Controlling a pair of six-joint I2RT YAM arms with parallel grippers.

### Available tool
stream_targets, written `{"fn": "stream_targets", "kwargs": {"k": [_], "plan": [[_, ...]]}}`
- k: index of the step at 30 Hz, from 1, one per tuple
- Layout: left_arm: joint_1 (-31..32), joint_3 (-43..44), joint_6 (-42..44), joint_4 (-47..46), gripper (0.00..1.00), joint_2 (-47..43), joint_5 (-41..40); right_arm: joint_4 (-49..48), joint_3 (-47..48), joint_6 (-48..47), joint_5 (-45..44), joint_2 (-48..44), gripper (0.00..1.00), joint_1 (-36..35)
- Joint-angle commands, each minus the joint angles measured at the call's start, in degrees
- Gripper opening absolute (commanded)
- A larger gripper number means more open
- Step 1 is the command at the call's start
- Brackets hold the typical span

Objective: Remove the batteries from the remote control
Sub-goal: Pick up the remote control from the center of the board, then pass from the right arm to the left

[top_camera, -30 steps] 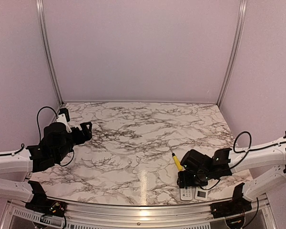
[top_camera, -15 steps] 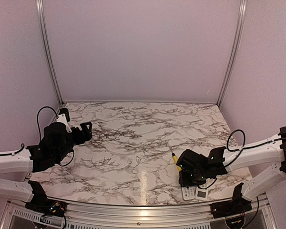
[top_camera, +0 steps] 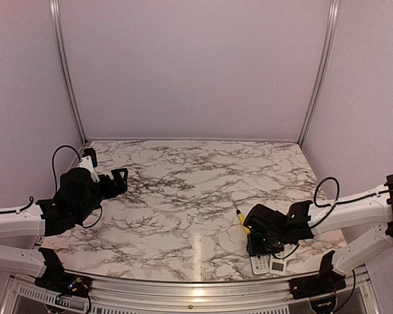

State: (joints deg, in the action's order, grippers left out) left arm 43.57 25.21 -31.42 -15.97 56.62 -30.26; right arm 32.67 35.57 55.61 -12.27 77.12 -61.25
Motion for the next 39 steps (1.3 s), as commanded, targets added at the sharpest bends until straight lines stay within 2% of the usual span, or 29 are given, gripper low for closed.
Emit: {"fn": "stream_targets", "kwargs": {"k": [1, 5, 9, 15, 20, 28, 33, 39], "plan": [[0.19, -0.73, 2.63, -2.57, 0.99, -0.20, 4.68, 2.98, 2.76, -0.05, -1.85, -4.20, 0.30, -0.58], [0.20, -1.65, 4.06, -6.28, 0.99, 0.27, 9.71, 3.35, 4.78, -2.07, -3.97, -9.00, 0.27, -0.60], [0.20, -1.12, 4.67, -6.88, 0.99, 1.51, 10.66, 1.42, 6.13, -4.48, -7.36, -13.01, 0.23, -0.62], [0.19, -1.15, 5.16, -9.51, 0.99, 2.61, 11.90, -8.09, 5.99, -10.55, -8.02, -15.61, 0.18, -0.34], [0.16, -2.91, 6.12, -14.93, 0.99, 2.97, 13.64, -18.77, 6.08, -17.45, -4.65, -14.40, 0.12, 1.45], [0.11, -2.70, 5.76, -16.38, 0.99, 5.32, 17.89, -40.77, 3.92, -26.39, 2.78, -10.07, 0.00, 3.91], [0.10, -2.56, 4.34, -16.67, 0.99, 5.52, 22.52, -49.69, 3.52, -28.77, 7.08, -7.30, 0.00, 5.34], [0.11, -3.77, 4.36, -19.05, 0.99, 4.56, 29.69, -53.98, 5.60, -32.01, 10.85, -4.53, 0.00, 6.08]]}}
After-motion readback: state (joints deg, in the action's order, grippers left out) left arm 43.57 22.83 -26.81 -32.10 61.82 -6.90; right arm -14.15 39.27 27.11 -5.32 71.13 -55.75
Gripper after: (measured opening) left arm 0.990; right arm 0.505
